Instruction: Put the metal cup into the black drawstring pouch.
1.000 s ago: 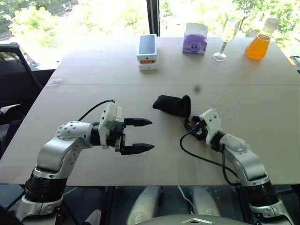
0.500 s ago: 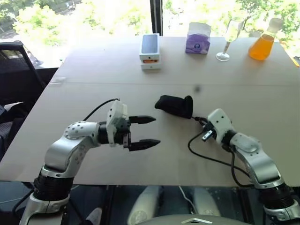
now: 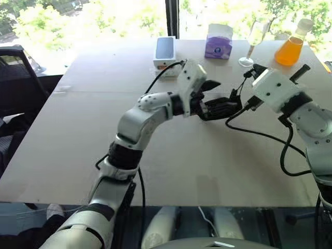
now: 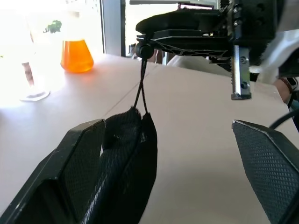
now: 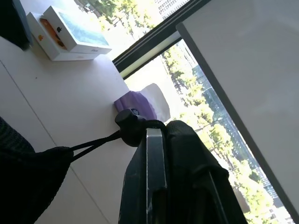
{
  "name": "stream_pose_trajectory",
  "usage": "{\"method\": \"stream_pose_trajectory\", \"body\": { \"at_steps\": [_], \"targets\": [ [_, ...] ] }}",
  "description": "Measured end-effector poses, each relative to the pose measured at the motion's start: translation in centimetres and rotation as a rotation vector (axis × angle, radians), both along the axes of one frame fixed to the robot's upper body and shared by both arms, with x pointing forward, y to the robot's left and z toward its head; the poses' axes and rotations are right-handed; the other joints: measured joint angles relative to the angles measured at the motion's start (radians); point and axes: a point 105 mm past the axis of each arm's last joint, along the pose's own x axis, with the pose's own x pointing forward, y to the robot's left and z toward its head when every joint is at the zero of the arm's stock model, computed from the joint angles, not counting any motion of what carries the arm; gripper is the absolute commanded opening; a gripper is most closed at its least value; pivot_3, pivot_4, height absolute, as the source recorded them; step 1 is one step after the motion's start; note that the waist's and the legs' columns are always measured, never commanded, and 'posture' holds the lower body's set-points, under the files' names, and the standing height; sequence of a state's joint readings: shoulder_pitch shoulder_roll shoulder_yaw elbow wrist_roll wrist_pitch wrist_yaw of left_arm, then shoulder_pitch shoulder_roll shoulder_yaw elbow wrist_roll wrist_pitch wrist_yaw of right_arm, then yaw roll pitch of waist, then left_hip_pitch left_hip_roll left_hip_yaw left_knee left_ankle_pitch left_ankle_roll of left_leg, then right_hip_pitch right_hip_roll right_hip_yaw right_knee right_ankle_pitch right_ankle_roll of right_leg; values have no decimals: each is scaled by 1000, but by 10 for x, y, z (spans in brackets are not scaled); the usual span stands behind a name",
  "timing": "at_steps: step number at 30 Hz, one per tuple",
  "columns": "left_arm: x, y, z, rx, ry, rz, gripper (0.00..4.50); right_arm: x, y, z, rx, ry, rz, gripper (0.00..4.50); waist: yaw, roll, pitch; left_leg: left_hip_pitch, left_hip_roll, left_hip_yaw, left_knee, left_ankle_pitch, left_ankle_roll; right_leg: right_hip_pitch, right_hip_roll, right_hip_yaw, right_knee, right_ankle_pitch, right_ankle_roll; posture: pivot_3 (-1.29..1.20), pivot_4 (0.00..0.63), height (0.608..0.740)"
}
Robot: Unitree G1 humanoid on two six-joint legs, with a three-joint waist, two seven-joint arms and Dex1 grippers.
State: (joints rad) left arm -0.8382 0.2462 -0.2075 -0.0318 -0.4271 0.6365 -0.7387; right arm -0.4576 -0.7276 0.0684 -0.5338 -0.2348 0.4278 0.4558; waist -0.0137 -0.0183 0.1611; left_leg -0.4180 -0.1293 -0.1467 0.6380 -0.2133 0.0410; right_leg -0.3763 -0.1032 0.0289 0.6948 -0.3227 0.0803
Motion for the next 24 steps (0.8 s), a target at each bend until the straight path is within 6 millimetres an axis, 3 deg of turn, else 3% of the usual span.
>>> {"method": "stream_pose_trajectory", "body": {
  "at_steps": [6, 10, 18, 22, 24],
  "targets": [
    [18, -11, -3, -10, 27, 22, 4500, -2, 7, -4, -71, 34, 48, 49, -1, 0, 0, -1, 0, 0, 0, 0, 0, -1, 0, 0, 0, 0, 0, 0, 150, 740],
    [16, -20, 8, -37, -6, -17, 3337, -4, 9, -3, -100, 38, 69, 0, 0, 0, 0, -1, 0, 0, 0, 0, 0, -1, 0, 0, 0, 0, 0, 0, 150, 740],
    [23, -23, 5, -50, 1, -33, 3337, -6, 12, -4, -121, 55, 89, 0, 0, 0, 0, -1, 0, 0, 1, 0, 0, -1, 0, 0, 0, 0, 0, 0, 150, 740],
    [25, -24, 16, -46, -35, -37, 3337, -6, 13, -2, -122, 54, 91, 0, 0, 0, 0, -1, 0, 0, 1, 0, 0, -1, 0, 0, 0, 0, 0, 0, 150, 740],
    [25, -25, 17, -55, -37, -42, 2776, -6, 13, -1, -123, 48, 87, 0, -1, 0, 0, -1, 0, 0, 1, 0, 0, -1, 0, 0, 0, 0, 0, 0, 150, 740]
  ]
}}
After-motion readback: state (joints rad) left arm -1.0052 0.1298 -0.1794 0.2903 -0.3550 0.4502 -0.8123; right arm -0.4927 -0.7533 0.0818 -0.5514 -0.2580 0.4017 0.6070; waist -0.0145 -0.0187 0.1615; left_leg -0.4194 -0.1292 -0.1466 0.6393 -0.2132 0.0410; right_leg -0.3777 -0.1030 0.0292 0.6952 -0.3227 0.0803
